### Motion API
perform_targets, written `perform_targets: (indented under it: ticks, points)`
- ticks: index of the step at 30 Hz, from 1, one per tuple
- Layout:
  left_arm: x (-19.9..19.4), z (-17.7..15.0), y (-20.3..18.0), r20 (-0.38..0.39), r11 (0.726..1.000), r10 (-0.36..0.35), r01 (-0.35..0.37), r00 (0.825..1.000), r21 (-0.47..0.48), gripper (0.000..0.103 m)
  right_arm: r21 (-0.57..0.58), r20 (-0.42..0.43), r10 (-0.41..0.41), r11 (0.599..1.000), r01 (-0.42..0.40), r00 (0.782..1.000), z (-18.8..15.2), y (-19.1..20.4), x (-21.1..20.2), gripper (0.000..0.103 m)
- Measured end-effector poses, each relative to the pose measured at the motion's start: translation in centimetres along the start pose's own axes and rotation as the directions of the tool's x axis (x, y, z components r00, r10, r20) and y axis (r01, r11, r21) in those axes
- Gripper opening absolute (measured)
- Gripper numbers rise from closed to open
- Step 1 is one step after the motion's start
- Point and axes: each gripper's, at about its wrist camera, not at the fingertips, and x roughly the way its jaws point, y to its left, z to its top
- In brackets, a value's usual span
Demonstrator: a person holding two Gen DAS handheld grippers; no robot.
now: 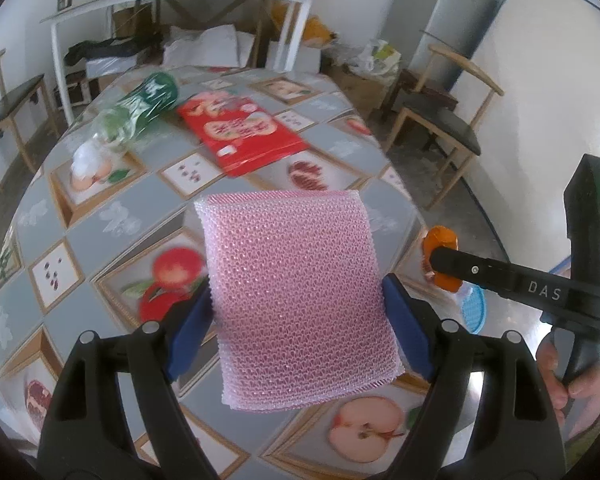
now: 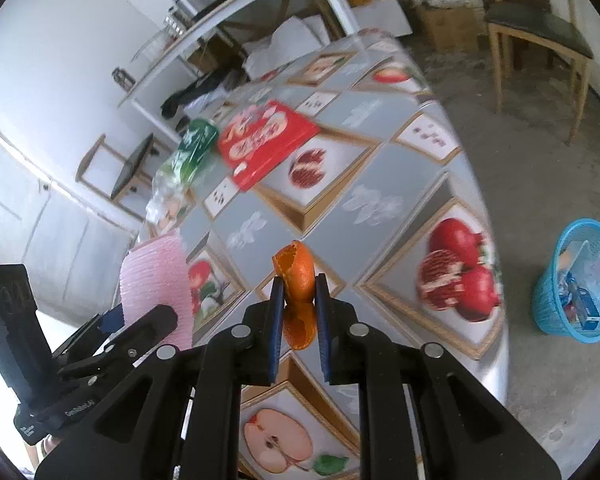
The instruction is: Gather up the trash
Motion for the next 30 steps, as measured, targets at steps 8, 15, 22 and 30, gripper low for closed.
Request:
perform_targets:
  ticks: [8, 15, 22, 30]
  points:
    - [1.0, 1.6, -5.0, -0.011, 0.992, -0.084, 0.085, 0.996, 0.092, 0.078, 0.124, 0.112, -0.055, 0.991, 0.040, 0.992, -1.1, -5.6, -5.0, 0.015]
    - [4.1, 3.1, -11.8, -0.114, 0.958, -0.212, 0.229, 0.971, 0.172, 0.078, 0.316, 0.185, -0.159, 0.944, 0.095, 0.970, -3.3, -13.6, -9.5, 0.015]
    - [8.1, 4.2, -20.4, -0.274, 0.888, -0.312, 0.382, 0.910, 0.257, 0.078, 0.518, 0.235, -0.259, 0.849, 0.105, 0.937, -6.1, -22.1, -13.2, 0.016]
    - [15.1, 2.5, -29.7, -0.465, 0.849, -0.313, 0.464, 0.828, 0.254, 0.078, 0.680, 0.203, -0.256, 0.731, 0.052, 0.945, -8.5, -31.6, -12.8, 0.016]
